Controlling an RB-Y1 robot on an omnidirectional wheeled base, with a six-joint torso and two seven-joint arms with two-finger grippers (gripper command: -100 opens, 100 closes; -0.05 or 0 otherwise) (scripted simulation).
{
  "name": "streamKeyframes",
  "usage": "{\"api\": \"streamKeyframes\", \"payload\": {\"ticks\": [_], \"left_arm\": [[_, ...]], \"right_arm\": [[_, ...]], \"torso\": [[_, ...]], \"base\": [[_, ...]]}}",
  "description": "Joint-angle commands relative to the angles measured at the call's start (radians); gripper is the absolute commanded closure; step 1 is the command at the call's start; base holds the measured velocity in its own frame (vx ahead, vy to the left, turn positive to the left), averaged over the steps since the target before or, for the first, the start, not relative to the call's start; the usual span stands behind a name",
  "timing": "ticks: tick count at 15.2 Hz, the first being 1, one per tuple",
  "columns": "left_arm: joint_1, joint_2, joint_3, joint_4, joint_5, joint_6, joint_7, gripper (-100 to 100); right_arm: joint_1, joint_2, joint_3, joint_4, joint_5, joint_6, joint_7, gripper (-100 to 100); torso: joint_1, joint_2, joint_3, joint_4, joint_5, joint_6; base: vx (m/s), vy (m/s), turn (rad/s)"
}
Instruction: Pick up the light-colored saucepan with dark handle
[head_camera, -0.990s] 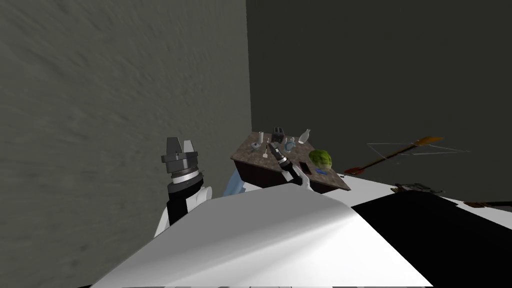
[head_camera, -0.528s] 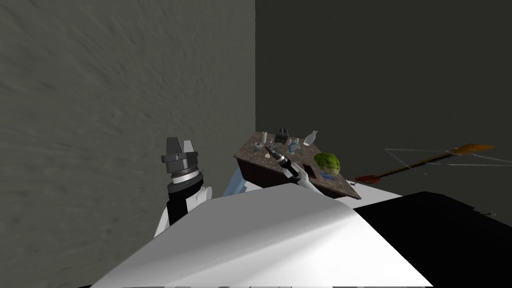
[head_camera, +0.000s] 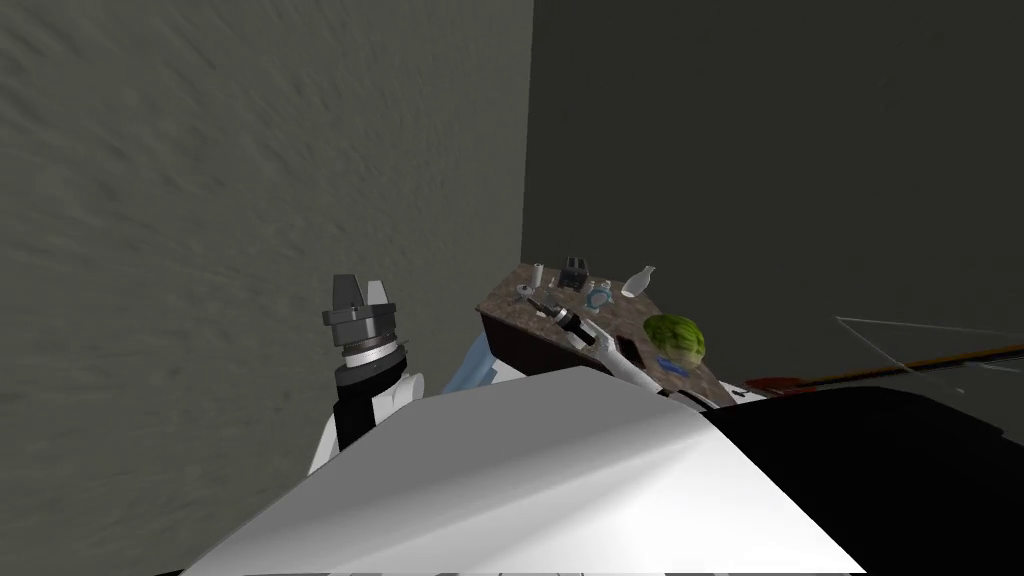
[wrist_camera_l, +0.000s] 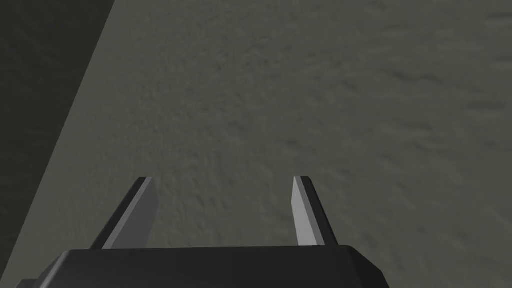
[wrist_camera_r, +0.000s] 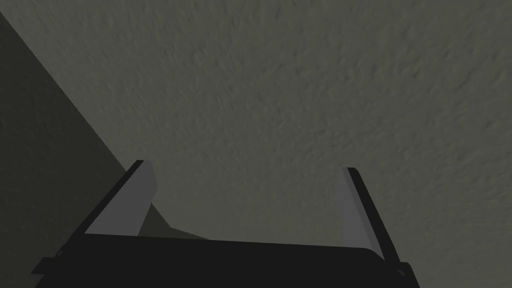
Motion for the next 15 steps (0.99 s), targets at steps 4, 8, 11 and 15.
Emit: {"api": "streamKeyframes", "payload": {"ticks": [4,8,11,15], "left_arm": [[0.000,0.000,0.000,0.000,0.000,0.000,0.000,0],[0.000,0.000,0.000,0.000,0.000,0.000,0.000,0],[0.000,0.000,0.000,0.000,0.000,0.000,0.000,0],[0.000,0.000,0.000,0.000,0.000,0.000,0.000,0]], "right_arm": [[-0.081,-0.066,0.023,0.112,0.058,-0.013,0.100,-100],[-0.113,-0.090,0.034,0.184,0.083,-0.017,0.161,-100],[-0.145,-0.113,0.046,0.234,0.109,-0.021,0.205,-100],[-0.208,-0.155,0.068,0.312,0.158,-0.028,0.289,-100]], "torso": [[0.000,0.000,0.000,0.000,0.000,0.000],[0.000,-0.001,0.000,0.000,0.000,0.000],[0.000,0.000,0.000,0.000,0.000,0.000],[0.001,-0.001,0.000,0.000,0.000,0.001]], "base": [[-0.016,-0.015,0.150],[-0.016,-0.019,0.143],[-0.017,-0.017,0.165],[-0.011,-0.013,0.129]]}}
